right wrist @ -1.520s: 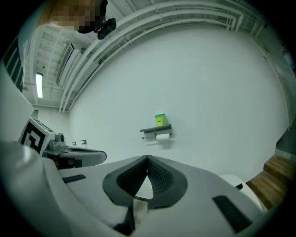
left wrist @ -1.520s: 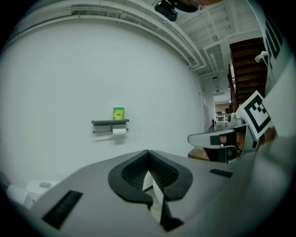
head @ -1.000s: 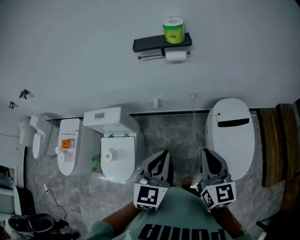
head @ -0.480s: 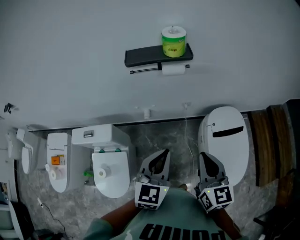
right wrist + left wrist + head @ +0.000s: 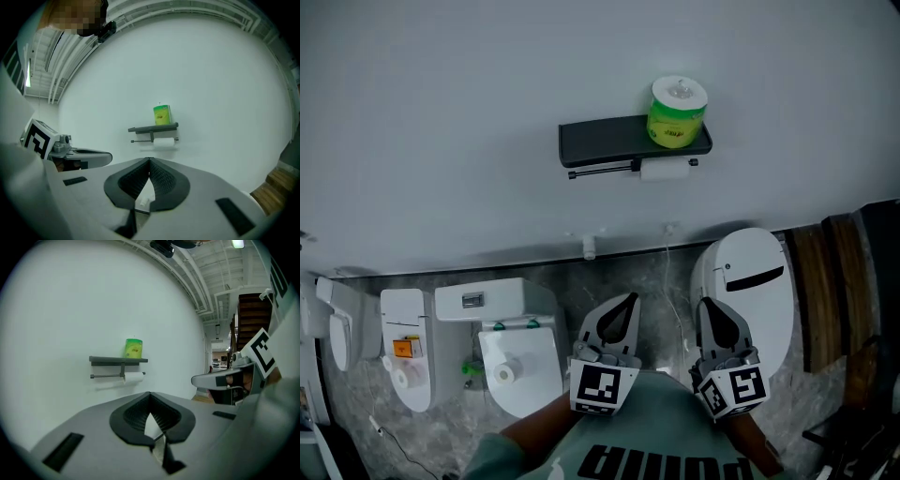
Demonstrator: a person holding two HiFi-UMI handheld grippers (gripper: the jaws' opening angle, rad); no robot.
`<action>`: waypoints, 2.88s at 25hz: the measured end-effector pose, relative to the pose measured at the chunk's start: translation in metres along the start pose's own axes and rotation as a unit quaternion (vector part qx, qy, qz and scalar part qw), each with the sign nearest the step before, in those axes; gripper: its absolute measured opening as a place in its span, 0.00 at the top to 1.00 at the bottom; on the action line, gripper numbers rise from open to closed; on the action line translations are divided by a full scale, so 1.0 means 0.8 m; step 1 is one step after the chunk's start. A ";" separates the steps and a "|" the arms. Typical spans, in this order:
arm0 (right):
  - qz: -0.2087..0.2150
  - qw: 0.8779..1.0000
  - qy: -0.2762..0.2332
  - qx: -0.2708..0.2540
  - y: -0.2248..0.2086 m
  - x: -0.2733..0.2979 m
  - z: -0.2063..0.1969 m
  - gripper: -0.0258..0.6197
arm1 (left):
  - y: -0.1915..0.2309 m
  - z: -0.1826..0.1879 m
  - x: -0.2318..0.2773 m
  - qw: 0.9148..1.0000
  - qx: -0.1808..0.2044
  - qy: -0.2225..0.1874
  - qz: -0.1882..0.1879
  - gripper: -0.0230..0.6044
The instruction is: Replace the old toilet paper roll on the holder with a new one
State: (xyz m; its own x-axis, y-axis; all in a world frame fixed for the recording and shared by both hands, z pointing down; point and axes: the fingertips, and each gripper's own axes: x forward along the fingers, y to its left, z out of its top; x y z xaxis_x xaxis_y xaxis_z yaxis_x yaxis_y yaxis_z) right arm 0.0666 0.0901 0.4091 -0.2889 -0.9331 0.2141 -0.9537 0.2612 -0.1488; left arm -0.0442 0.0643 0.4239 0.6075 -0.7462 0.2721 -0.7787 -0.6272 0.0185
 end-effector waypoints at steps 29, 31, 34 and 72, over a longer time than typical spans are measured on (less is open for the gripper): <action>0.105 0.994 0.007 0.025 -0.056 0.174 0.029 0.95 | 0.092 0.029 0.102 0.994 -0.008 0.016 0.109 0.96; 0.118 0.992 0.005 0.032 -0.067 0.186 0.031 0.95 | 0.091 0.031 0.115 0.993 -0.009 0.022 0.119 0.96; 0.137 0.989 0.003 0.050 -0.082 0.200 0.033 0.95 | 0.091 0.036 0.129 0.990 -0.008 0.025 0.139 0.96; 0.217 0.813 -0.014 0.540 -0.093 0.346 0.016 0.52 | 0.192 0.048 0.191 0.992 0.031 0.058 0.106 0.96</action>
State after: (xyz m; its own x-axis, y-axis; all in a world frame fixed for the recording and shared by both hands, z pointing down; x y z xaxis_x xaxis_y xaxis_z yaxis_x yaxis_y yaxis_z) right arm 0.0589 -0.1909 0.4673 -0.5634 -0.8195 -0.1048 -0.1283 0.2121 -0.9688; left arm -0.0651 -0.1545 0.4315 0.4067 -0.8339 0.3731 -0.8736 -0.4745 -0.1081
